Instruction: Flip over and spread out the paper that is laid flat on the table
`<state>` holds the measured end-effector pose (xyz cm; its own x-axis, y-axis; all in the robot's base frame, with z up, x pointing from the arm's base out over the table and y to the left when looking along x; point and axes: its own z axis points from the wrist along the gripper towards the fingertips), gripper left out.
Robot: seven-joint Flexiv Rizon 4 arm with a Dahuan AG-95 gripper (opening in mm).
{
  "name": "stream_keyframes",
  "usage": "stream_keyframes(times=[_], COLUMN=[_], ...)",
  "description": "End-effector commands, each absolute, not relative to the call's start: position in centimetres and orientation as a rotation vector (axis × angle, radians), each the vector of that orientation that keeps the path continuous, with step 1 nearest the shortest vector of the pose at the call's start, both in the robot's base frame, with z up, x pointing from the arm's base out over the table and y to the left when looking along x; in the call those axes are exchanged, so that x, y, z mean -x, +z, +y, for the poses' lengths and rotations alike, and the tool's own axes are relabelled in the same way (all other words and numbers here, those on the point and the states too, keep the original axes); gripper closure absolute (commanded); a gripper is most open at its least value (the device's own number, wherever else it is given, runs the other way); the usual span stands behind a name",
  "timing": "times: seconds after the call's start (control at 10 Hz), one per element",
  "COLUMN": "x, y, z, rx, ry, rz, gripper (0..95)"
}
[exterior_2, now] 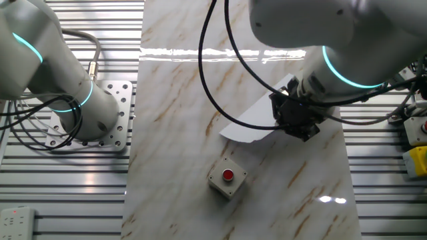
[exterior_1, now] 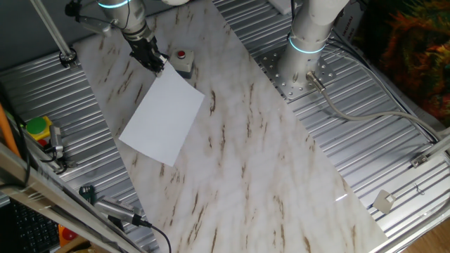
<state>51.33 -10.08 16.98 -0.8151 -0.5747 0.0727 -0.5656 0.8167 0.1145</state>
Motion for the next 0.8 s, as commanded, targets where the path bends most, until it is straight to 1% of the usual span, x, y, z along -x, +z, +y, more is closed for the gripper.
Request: stream_keyframes(times=[0.1,0.8], x=[-51.3,-52.2], y=[17.4,19.0], z=[-10.4,-10.5], rx=[-0.906,-0.935], ry=[-0.127,-0.1], rz=[-2.9,-2.892], gripper=[95.0,95.0])
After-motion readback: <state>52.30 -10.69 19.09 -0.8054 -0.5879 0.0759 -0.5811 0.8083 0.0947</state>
